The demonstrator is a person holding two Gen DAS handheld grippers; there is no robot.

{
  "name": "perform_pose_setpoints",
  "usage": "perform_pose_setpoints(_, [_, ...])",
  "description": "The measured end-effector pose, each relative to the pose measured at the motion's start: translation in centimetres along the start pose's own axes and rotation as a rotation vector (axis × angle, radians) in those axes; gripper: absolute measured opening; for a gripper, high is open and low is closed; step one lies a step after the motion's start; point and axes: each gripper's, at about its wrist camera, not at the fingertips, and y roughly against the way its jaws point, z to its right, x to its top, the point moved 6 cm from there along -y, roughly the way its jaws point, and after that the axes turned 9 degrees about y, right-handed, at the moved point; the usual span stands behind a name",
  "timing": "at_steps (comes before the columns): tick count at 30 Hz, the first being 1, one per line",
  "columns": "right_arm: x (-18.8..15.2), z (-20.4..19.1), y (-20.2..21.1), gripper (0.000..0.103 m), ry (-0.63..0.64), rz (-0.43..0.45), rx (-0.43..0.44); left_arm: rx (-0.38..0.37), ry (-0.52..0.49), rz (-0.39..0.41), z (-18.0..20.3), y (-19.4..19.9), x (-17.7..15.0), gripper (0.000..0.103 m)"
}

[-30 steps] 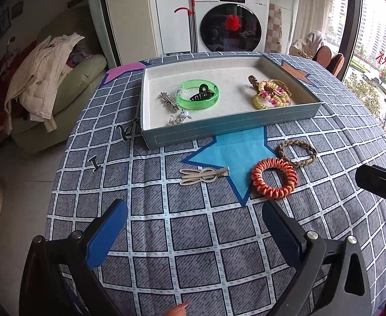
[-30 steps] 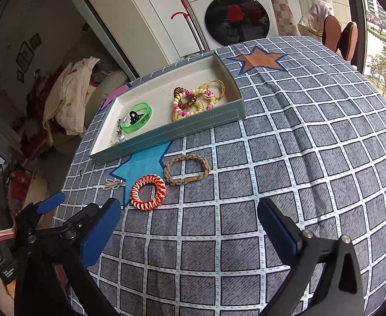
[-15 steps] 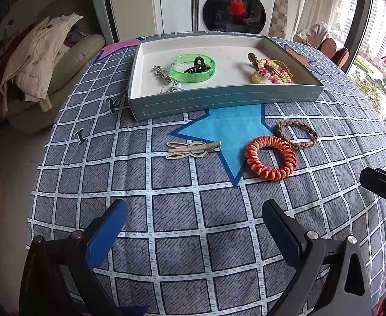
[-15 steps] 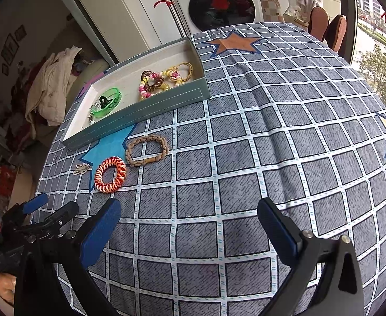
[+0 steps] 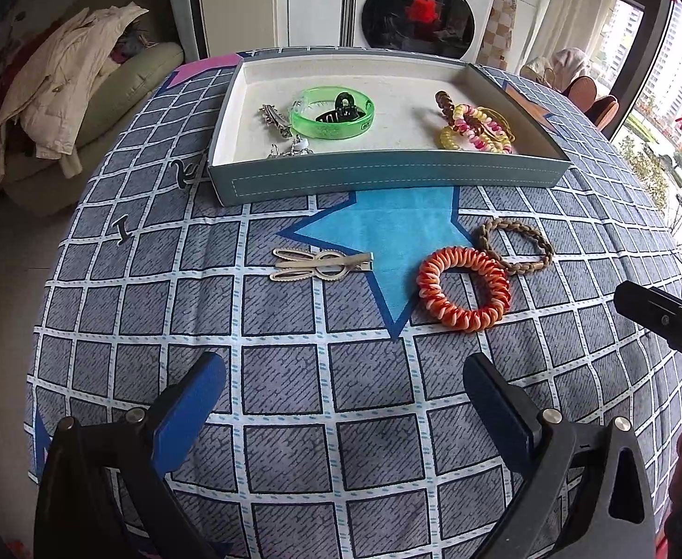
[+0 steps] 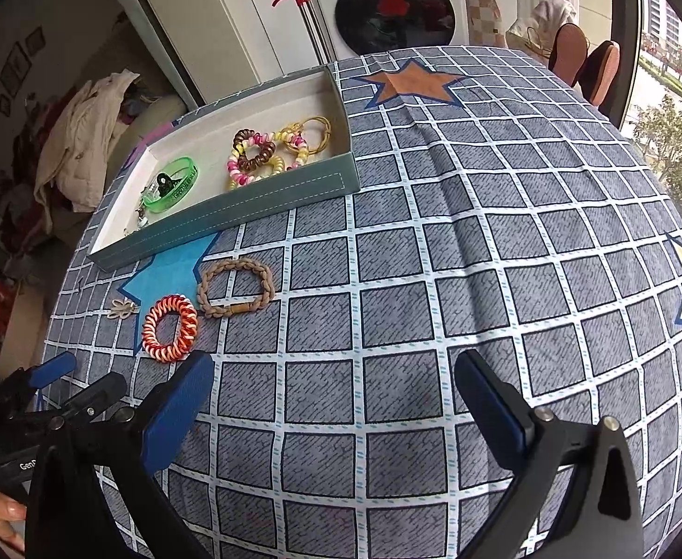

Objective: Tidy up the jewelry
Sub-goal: 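Move both open tools back toward the remaining jewelry on the table, then grasp the orange spiral hair tie with the left tool while the right tool grasps the braided brown bracelet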

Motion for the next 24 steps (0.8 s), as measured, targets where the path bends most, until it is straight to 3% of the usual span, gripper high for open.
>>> perform_pose_setpoints(24, [2.9,-0.8,-2.6,0.099,0.094,-0.011,-0.032,0.002,0.06,-0.037,1.9,-2.3,1.6,0.103])
